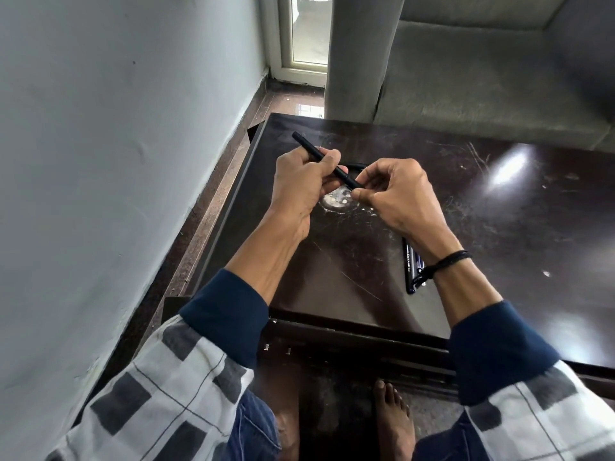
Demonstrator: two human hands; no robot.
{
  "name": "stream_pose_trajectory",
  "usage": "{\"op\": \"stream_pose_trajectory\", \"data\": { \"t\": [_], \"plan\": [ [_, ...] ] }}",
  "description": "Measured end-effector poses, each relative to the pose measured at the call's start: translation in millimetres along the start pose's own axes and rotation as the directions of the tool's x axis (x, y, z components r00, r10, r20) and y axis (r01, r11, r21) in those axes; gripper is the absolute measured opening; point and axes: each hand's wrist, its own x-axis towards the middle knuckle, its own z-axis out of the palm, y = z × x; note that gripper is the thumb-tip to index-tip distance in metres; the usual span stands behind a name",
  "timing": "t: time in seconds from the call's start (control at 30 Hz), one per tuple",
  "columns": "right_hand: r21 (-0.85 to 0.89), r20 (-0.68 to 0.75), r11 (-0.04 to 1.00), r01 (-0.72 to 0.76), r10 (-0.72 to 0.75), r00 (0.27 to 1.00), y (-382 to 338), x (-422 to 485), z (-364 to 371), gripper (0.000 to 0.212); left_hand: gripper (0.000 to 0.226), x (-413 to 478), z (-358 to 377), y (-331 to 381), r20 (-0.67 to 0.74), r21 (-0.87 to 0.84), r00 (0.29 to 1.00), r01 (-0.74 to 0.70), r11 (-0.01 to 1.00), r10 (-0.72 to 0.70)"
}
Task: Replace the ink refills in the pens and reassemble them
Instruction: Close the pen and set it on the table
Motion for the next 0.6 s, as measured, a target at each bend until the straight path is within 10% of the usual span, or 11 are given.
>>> {"op": "stream_pose_trajectory", "data": {
  "t": [0.37,0.6],
  "plan": [
    [0.166,0.033,0.986,-0.024,0.019,0.999,-5,4,-3,0.018,0.015,-4,6,7,-0.009,0.039,0.976,-0.219,0.975,0.219],
    [0.5,-0.07,0.86,-0.1,0.156,0.985,0,5,-31,0.016,0.003,3,1,0,0.138,0.436,0.913,-0.404,0.804,0.384]
  ]
}}
